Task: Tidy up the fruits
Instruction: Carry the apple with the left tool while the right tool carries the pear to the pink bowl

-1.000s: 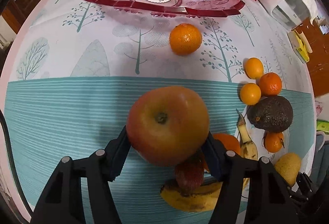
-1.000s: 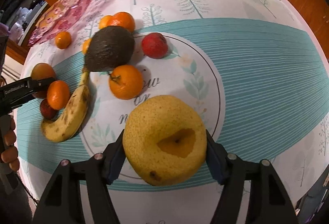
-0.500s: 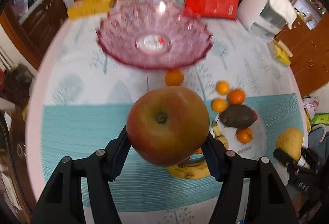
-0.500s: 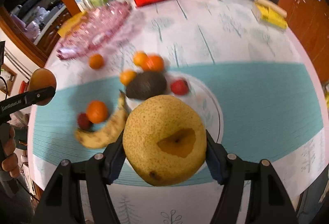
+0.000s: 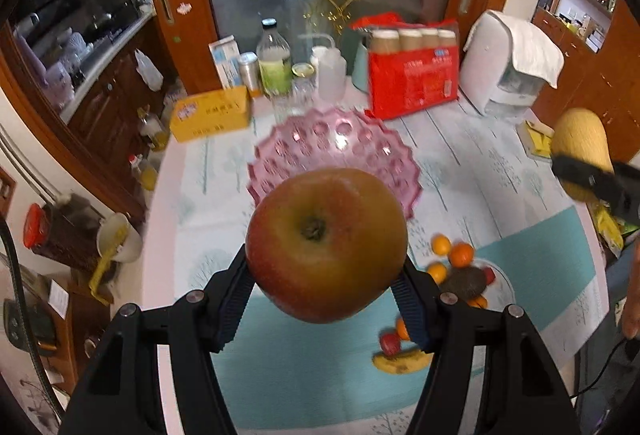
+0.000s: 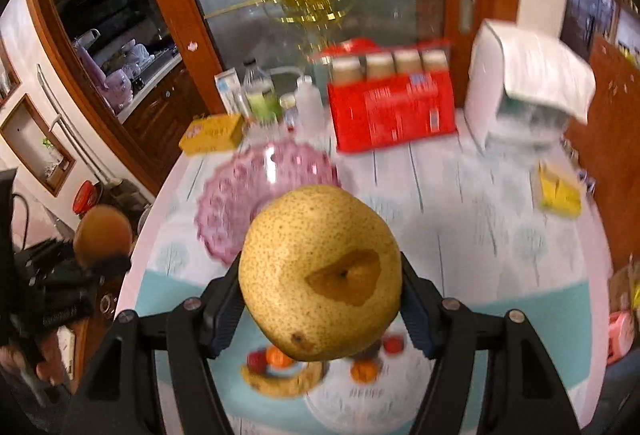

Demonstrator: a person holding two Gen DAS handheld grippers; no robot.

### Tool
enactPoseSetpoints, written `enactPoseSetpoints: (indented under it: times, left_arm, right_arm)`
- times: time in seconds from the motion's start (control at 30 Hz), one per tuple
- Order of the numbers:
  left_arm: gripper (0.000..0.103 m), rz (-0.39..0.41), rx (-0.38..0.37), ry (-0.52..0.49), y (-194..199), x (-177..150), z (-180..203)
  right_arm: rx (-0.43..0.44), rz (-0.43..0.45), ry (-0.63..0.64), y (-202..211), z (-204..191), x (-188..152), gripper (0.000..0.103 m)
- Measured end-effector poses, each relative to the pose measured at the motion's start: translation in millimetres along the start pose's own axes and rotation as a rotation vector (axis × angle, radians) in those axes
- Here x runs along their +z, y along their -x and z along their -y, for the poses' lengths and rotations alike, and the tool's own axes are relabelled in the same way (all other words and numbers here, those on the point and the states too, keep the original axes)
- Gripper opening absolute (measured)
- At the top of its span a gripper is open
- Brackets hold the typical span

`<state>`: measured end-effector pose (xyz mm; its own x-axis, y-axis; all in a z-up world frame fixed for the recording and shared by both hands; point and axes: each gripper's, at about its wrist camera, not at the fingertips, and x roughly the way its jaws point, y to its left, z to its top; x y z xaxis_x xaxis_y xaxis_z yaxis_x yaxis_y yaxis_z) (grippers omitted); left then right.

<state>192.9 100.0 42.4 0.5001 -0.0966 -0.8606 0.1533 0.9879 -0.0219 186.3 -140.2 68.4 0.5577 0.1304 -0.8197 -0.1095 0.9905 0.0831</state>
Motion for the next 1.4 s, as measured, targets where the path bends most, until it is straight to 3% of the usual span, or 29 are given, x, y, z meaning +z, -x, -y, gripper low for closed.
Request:
enactPoseSetpoints:
  times: [0.2,0.6,0.77,1.07,1.3,1.37,1.4]
  left_arm:
    - [0.064,-0.011,0.028,0.005,-45,31,-13]
    - [0.064,-0.092,0.045,0.034,-212,26,-12]
    - [0.064,-0.150,0.021,0.007,-255,17,-4]
    - [0.065,-0.193,-0.019,0.028,-286,16,-4]
    - [0.065,-0.206,-0.007,-0.025,-294,14,4]
    - [0.073,-0.205,-0.019,-0.016,-292,13,3]
    - [0.082,-0.201,-0.022,-0.016,-291,14,4]
  right_arm:
    - [0.019,-0.020,-0.026,-64,-18,40,0.068]
    - [0.012,-0.175,-0.076,-232,-28,27,0.069]
    - [0.021,-0.216,-0.049,-268,-31,20,0.069]
    - [0.045,-0.256,0.019,-306,-44,10,0.069]
    - [-0.014,-0.264,0.161,-317,-68,1,0.070]
    - [-0.011,-0.255,0.162,-316,-68,0,0.070]
    - [-0.010,-0.251,0.152,-315,-66,0,0.070]
